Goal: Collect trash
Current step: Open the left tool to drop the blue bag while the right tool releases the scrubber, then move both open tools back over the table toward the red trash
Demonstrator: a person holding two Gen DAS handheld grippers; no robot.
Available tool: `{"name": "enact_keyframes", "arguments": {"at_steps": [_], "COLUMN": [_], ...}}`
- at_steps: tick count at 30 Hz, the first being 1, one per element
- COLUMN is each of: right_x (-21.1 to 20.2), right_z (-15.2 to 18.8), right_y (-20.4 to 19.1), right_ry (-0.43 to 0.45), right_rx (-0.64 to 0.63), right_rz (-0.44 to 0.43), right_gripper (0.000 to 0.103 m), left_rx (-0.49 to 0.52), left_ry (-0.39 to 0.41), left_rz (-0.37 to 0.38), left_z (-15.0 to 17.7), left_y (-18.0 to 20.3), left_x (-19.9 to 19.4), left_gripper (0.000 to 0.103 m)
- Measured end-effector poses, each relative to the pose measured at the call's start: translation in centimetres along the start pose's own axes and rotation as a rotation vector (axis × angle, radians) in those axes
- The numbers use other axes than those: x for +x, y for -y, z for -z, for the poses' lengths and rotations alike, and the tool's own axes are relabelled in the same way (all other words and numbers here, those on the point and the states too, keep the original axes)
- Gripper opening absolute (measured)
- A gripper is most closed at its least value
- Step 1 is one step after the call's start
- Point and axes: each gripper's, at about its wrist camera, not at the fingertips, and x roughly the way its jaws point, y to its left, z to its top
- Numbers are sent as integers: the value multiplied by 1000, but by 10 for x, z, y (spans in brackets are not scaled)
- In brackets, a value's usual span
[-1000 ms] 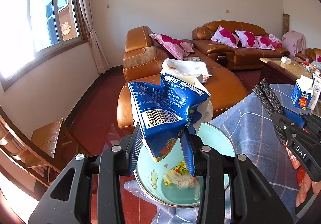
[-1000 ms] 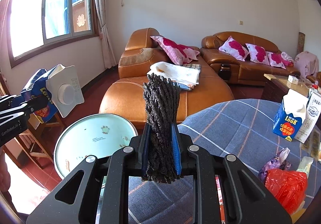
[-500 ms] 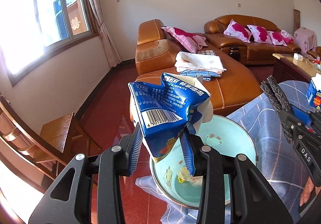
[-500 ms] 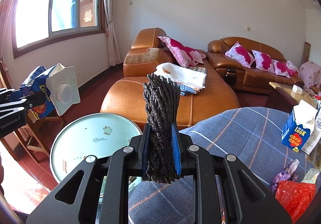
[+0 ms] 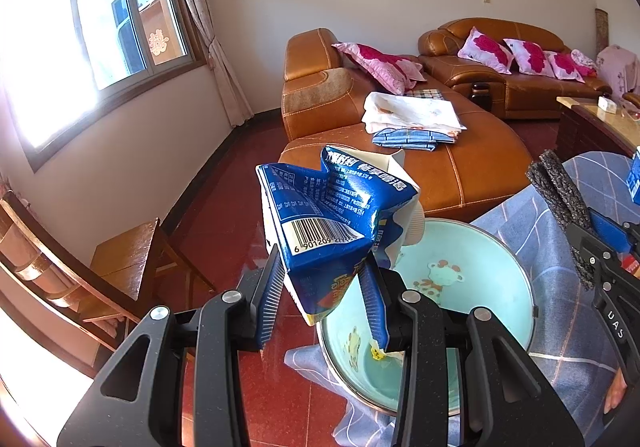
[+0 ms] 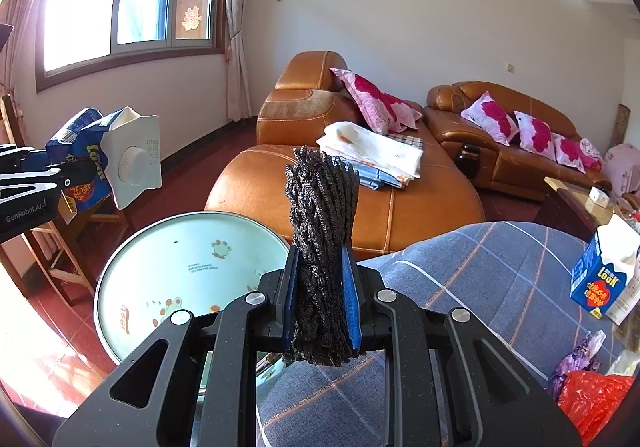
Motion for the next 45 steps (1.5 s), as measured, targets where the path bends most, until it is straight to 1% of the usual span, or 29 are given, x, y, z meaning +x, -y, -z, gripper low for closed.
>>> {"name": "enact_keyframes", "arguments": {"at_steps": [9, 11, 12, 13, 14, 16, 18, 27, 30, 31, 33, 36, 37, 41, 45], "right_x": [-1, -1, -1, -1, -1, -1, -1, -2, -5, -6, -13, -29, -35, -59, -94], "right_z": [1, 0, 0, 1, 1, 1, 1, 0, 0, -2, -7, -18, -21, -22, -4], "right_y": [-11, -13, -13, -14, -14, -13, -13, -12, -10, -9, -9, -6, -4, 6, 24], "right_ry": [18, 18, 16, 17, 18, 19, 21, 30, 37, 34, 33, 46, 49, 28, 1], "right_rx": [-52, -62, -65, -65, -63, -58, -58, -53, -47, -46, -37, -20, -13, 7, 48], "right_rz": [-37, -55, -60, -60, -60, -58, -55, -34, 5, 21, 60, 130, 146, 219, 288], "right_gripper": [21, 22, 25, 32, 34, 35, 42, 47, 49, 51, 52, 60, 62, 62, 62], "left_rx": [9, 17, 20, 16, 16, 17, 22, 0, -7, -5, -1, 4, 5, 9, 33], "left_ry": [-16, -21, -24, -22, -17, -10, -6, -15, -11, -6, 5, 6, 6, 8, 15], "left_rz": [39, 60, 65, 67, 69, 64, 64, 58, 67, 70, 76, 97, 104, 142, 196], "left_z": [4, 5, 6, 6, 6, 5, 4, 3, 3, 2, 2, 4, 4, 6, 12], "left_y": [1, 3, 4, 4, 5, 5, 5, 1, 2, 3, 6, 11, 14, 25, 45], "left_x": [4, 4, 4, 3, 2, 1, 0, 2, -1, -3, -6, -8, -9, -16, -27], "left_gripper": [38, 38, 38, 38, 38, 52, 52, 52, 55, 59, 65, 66, 66, 67, 69]}}
